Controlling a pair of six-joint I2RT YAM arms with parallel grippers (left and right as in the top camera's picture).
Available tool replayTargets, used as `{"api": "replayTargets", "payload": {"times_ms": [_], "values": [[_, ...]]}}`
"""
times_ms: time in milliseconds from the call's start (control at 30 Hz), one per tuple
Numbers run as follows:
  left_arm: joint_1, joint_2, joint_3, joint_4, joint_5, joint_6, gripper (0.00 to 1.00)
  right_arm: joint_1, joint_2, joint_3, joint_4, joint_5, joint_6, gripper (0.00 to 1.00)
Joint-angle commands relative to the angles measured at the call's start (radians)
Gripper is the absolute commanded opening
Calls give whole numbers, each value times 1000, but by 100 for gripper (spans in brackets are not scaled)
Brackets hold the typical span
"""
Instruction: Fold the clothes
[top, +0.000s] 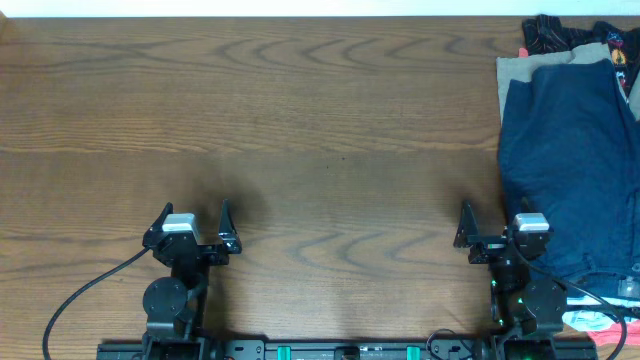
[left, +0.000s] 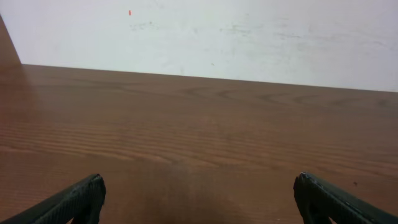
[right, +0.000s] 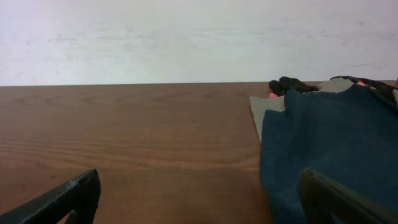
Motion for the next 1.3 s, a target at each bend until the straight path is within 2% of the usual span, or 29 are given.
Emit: {"api": "replayTargets", "payload": {"times_ms": [0,1067,1267], "values": [[5,-5,-34,-11,-11,9,98,18,-2,-2,-4,3,-11,99],[5,-5,-34,-11,-11,8,98,18,-2,-2,3,-36,-3,99],[5,1,-18,-11,13,-67,98,18,4,16,9,21,-4,99]]}}
